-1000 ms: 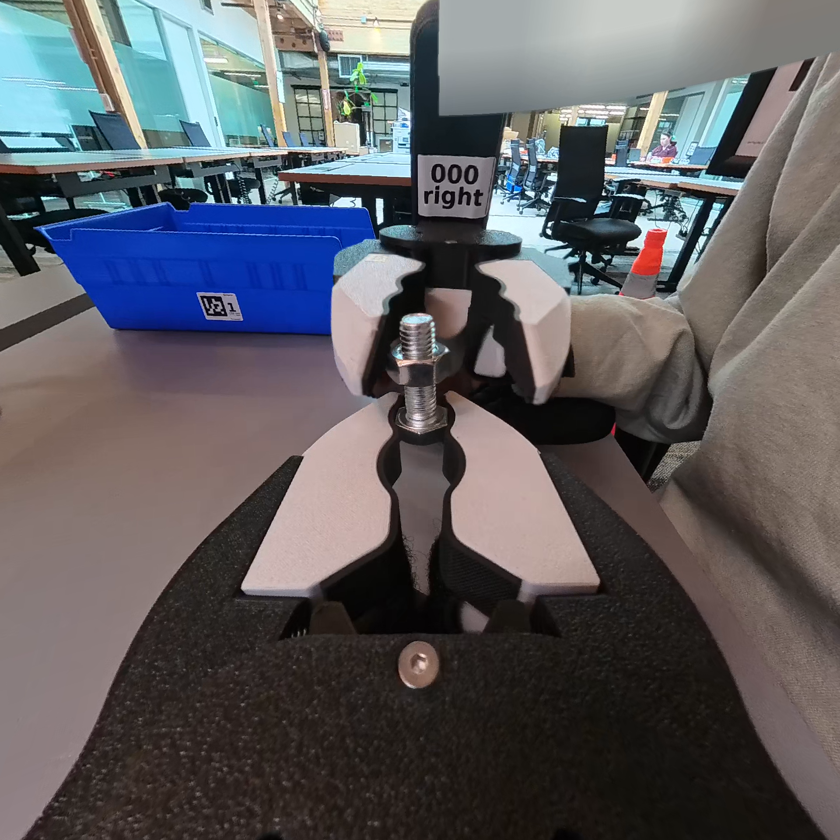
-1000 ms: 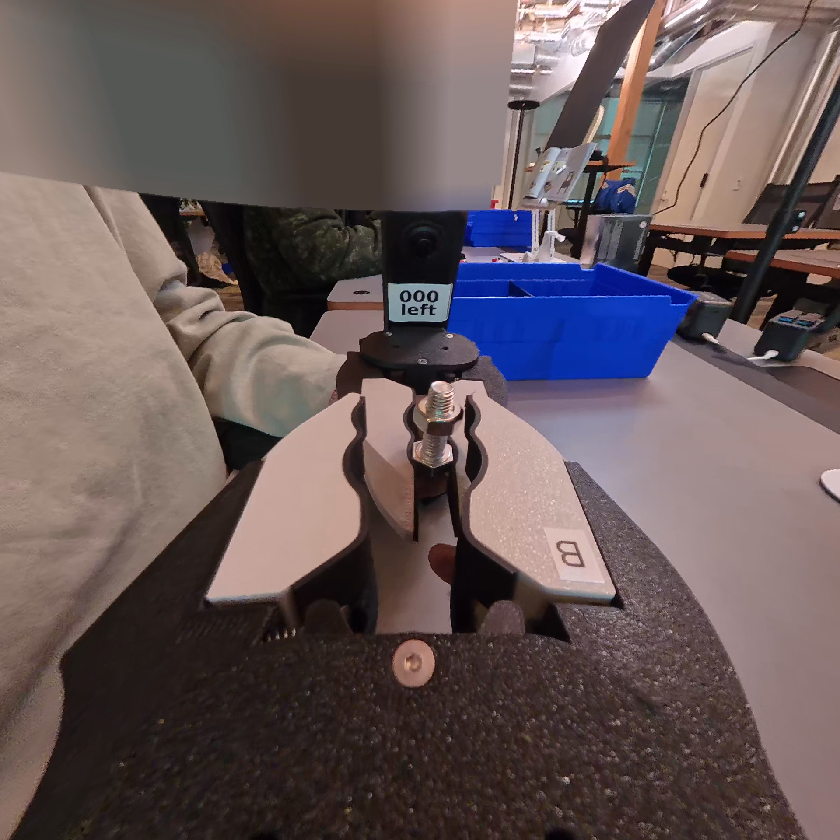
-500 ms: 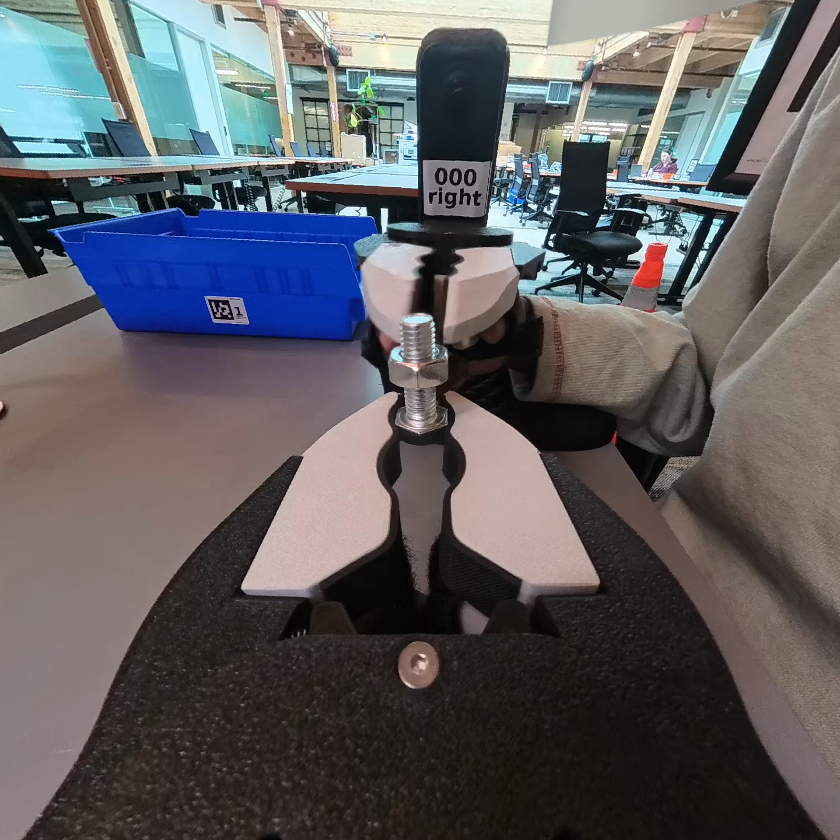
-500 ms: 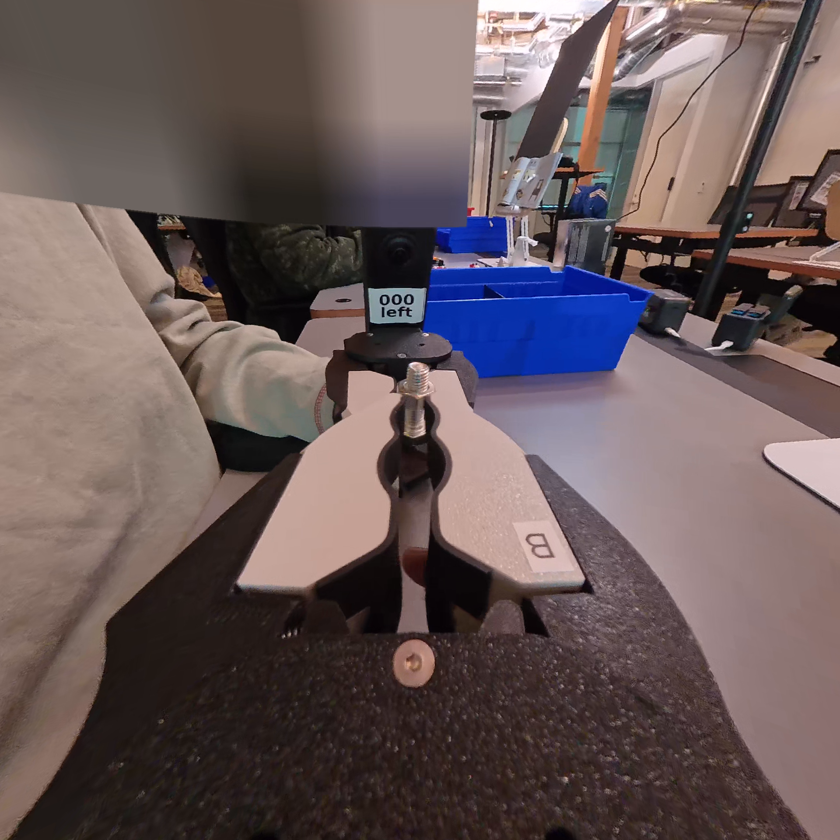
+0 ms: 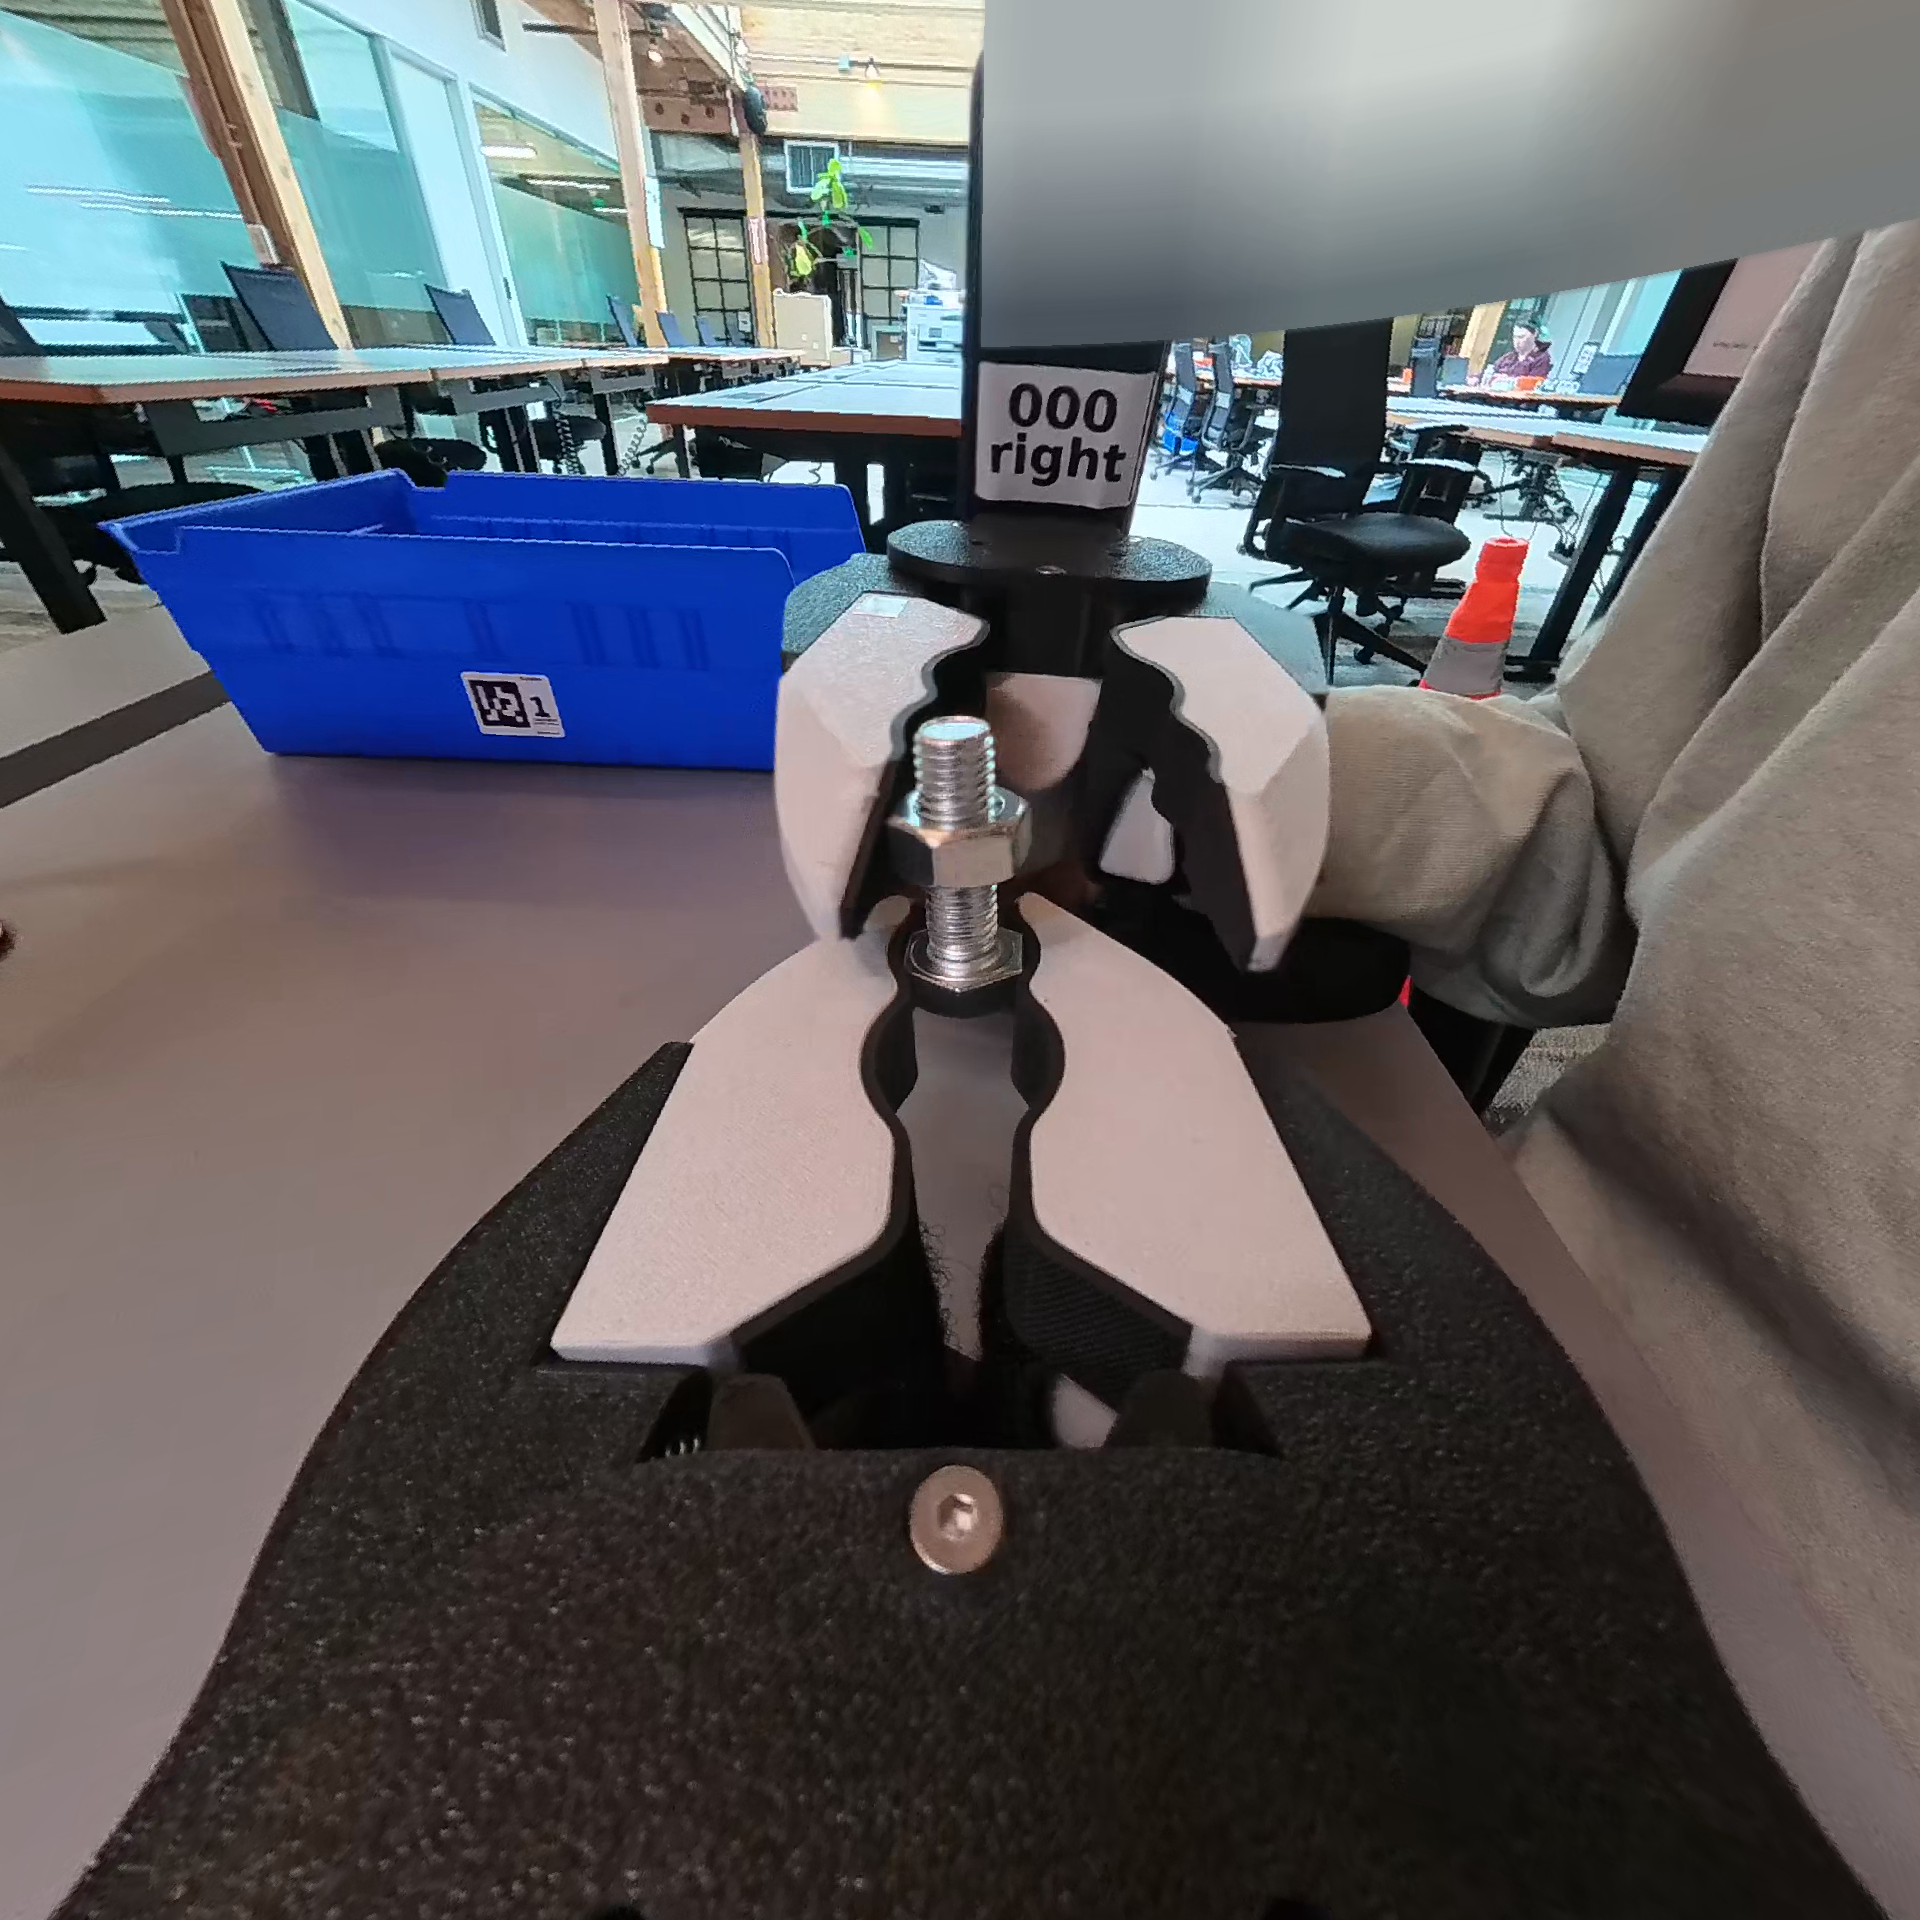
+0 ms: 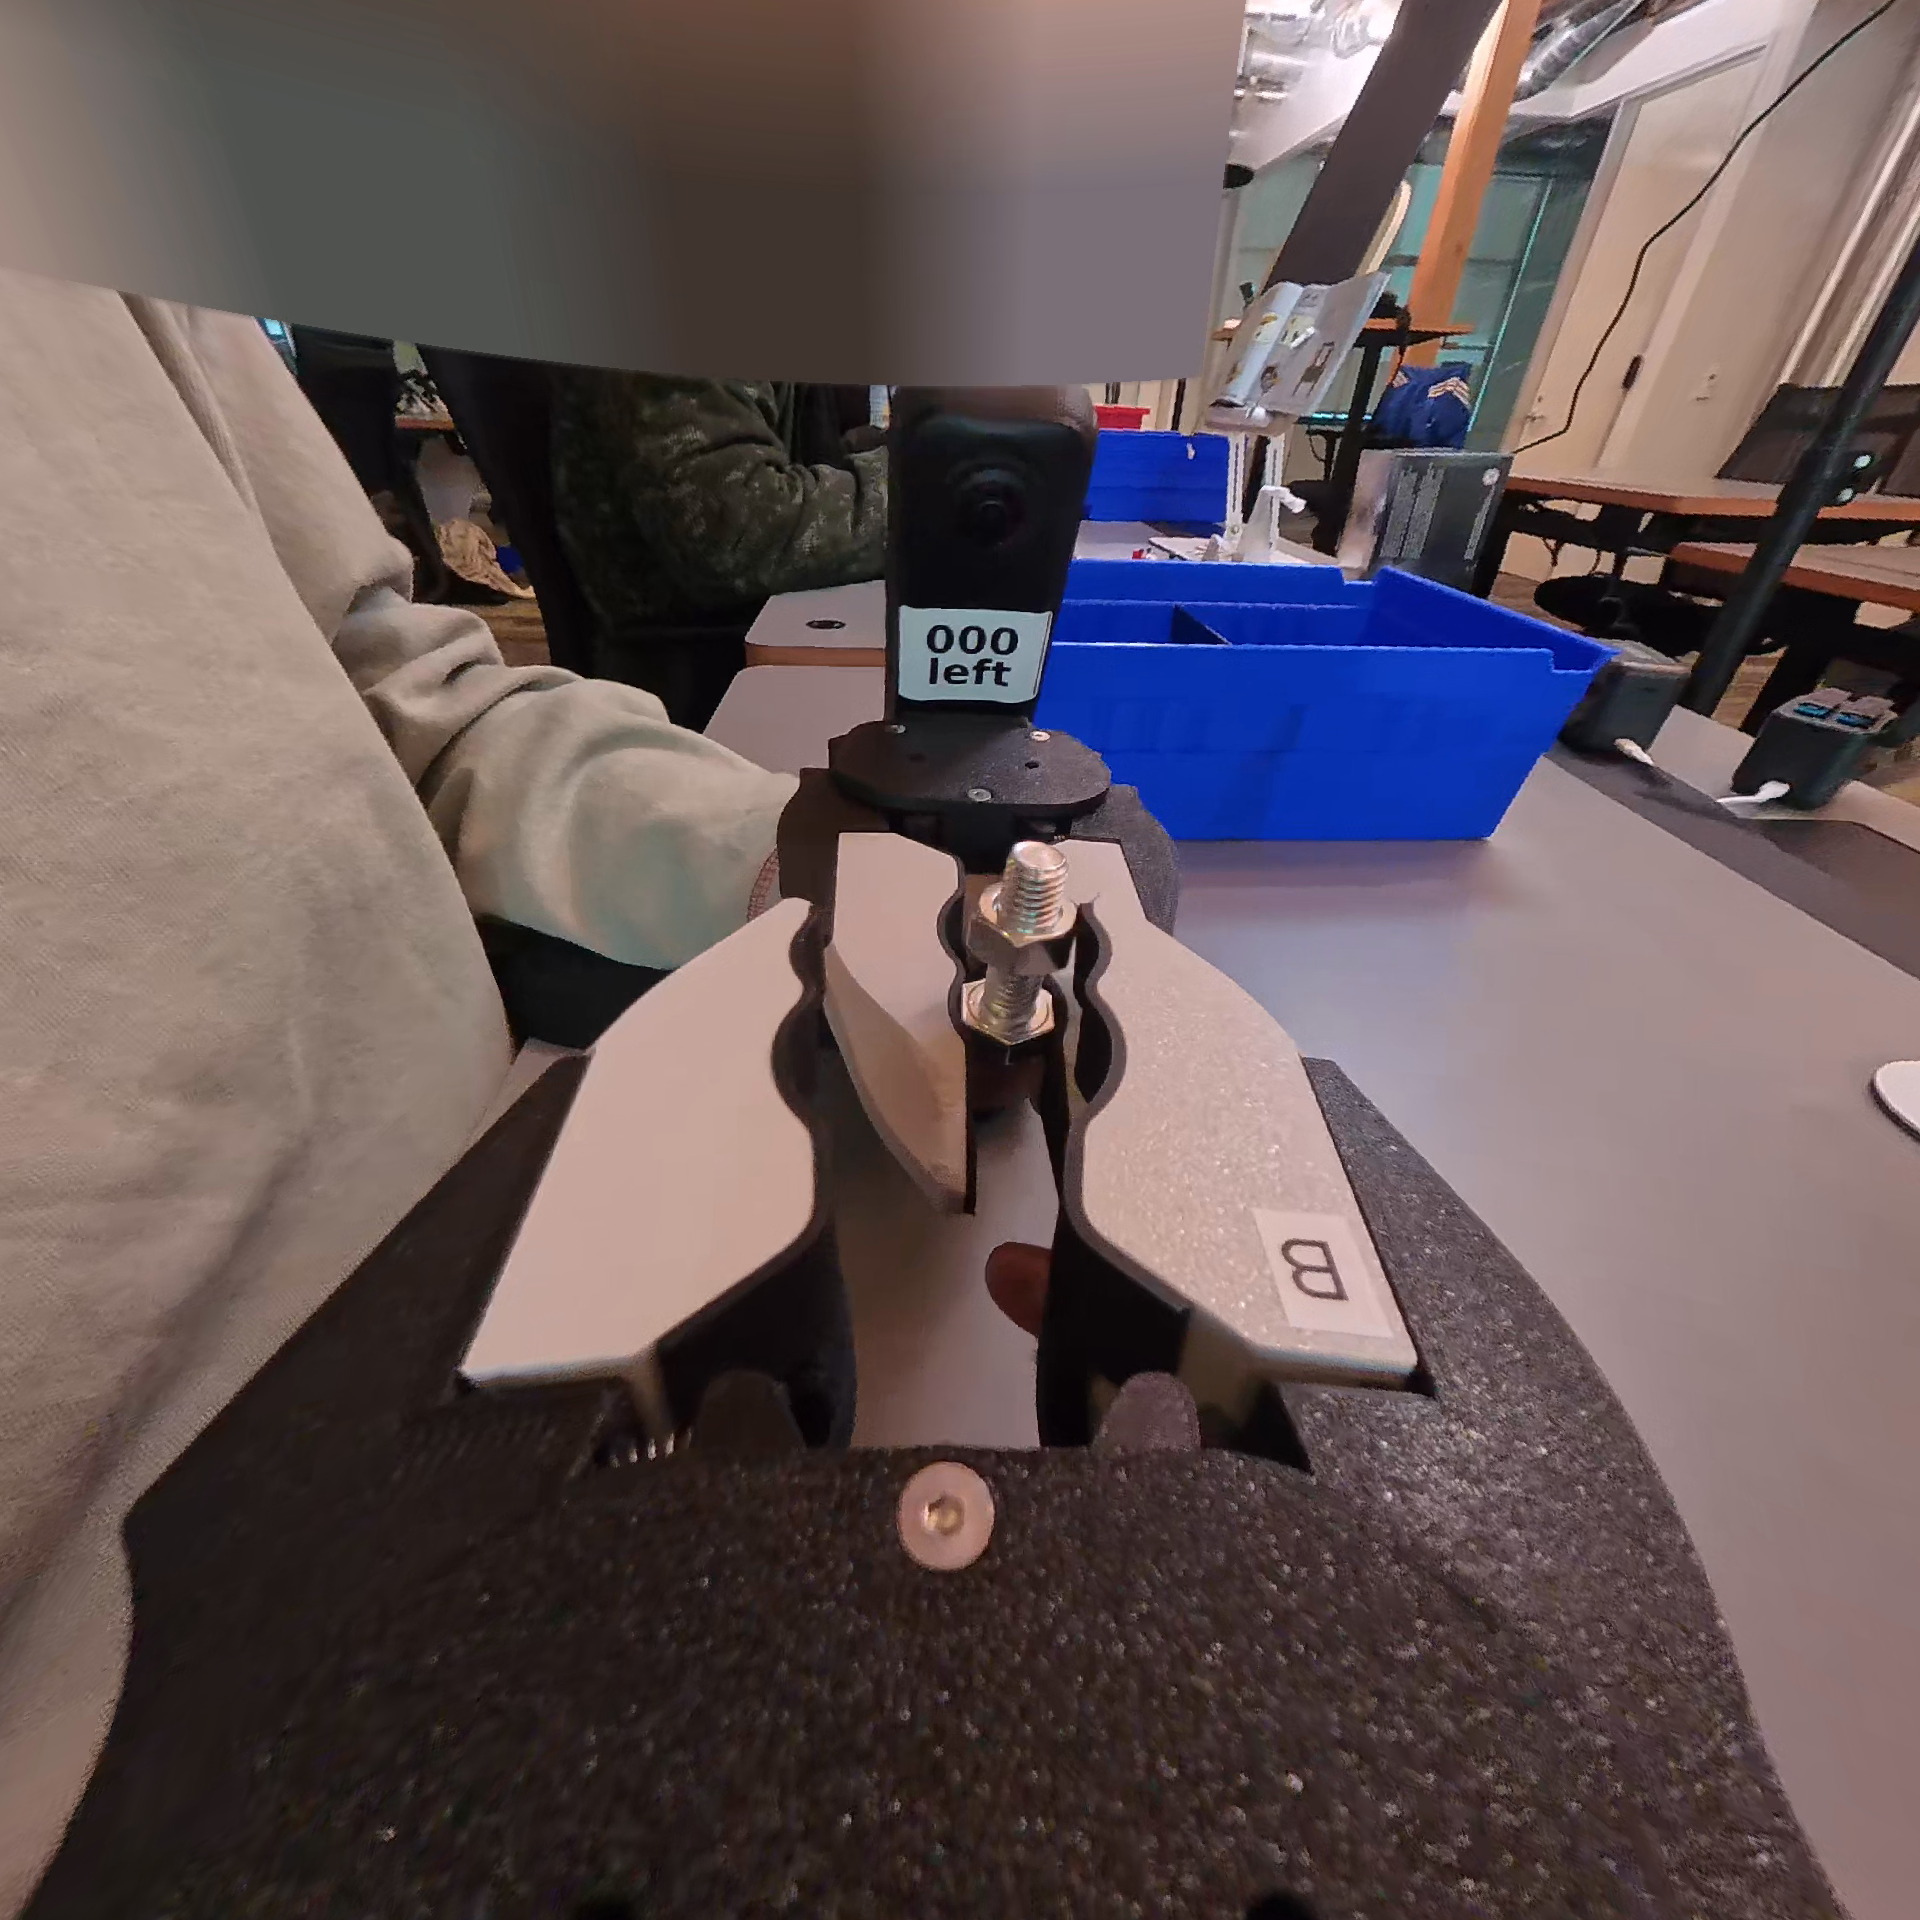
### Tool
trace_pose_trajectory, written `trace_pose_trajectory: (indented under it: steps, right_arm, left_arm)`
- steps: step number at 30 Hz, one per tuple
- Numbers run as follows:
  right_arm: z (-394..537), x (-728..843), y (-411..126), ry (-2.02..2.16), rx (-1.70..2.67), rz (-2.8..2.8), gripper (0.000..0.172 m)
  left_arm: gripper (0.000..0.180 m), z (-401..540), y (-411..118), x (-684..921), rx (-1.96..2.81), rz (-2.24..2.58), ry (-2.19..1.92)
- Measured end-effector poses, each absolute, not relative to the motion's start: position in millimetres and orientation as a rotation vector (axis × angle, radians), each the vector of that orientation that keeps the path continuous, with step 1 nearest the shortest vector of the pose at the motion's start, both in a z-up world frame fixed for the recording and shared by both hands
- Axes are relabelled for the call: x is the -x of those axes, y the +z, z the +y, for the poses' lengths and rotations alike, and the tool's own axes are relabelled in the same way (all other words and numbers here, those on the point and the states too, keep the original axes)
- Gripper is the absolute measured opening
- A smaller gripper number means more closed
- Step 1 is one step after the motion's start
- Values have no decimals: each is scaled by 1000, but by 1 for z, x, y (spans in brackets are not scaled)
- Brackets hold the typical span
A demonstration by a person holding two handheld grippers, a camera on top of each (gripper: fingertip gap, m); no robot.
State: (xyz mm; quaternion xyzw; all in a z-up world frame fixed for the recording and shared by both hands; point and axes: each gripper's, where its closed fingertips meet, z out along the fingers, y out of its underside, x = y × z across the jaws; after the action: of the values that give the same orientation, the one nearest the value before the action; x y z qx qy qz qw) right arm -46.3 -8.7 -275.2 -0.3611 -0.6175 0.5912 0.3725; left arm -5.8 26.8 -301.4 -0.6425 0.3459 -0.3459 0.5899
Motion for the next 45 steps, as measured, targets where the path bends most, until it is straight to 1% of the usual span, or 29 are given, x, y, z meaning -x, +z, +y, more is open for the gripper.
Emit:
trace_pose_trajectory:
  steps: [7,9,11,12,13,16,18,20,23,24,31,33,34,35,39,40,43,45]
  right_arm:
    - [8,35,-272,1499,967,-1540,17]
    - [9,32,-270,1515,956,-1531,5]
    - [11,30,-267,1533,954,-1510,2]
    - [13,31,-266,1530,964,-1492,4]
    - [15,33,-266,1525,973,-1473,10]
    - [12,39,-265,1531,967,-1449,35]
    - [6,44,-267,1533,961,-1475,49]
    - [0,47,-271,1525,953,-1512,55]
    - [-7,48,-272,1530,930,-1544,53]
    - [-6,47,-272,1525,929,-1548,50]
    - [13,34,-267,1526,976,-1496,10]
    - [17,31,-262,1538,969,-1455,5]
    - [19,31,-260,1543,968,-1430,5]
    - [20,32,-258,1549,964,-1412,10]
    - [12,41,-264,1536,962,-1444,43]
    - [8,44,-267,1528,963,-1469,48]
    - [0,49,-273,1505,953,-1530,52]
    - [-2,48,-273,1506,941,-1547,45]
  left_arm:
    - [13,27,-301,7,1491,798,-807]
    - [13,27,-300,8,1492,790,-808]
    - [13,27,-300,8,1493,790,-809]
    - [13,27,-300,7,1493,793,-808]
    - [13,27,-301,7,1493,796,-806]
    - [13,26,-301,6,1495,804,-805]
    - [13,26,-302,6,1497,809,-804]
    - [13,26,-302,5,1498,815,-800]
    - [13,26,-302,5,1499,813,-801]
    - [13,26,-302,6,1499,808,-802]
    - [13,27,-301,7,1495,791,-809]
    - [13,27,-300,8,1494,787,-811]
    - [13,27,-300,7,1494,789,-810]
    - [13,27,-301,7,1495,793,-809]
    - [13,26,-302,6,1497,804,-806]
    - [13,26,-302,6,1498,805,-806]
    - [13,26,-302,5,1499,806,-804]
    - [13,27,-301,6,1498,801,-804]
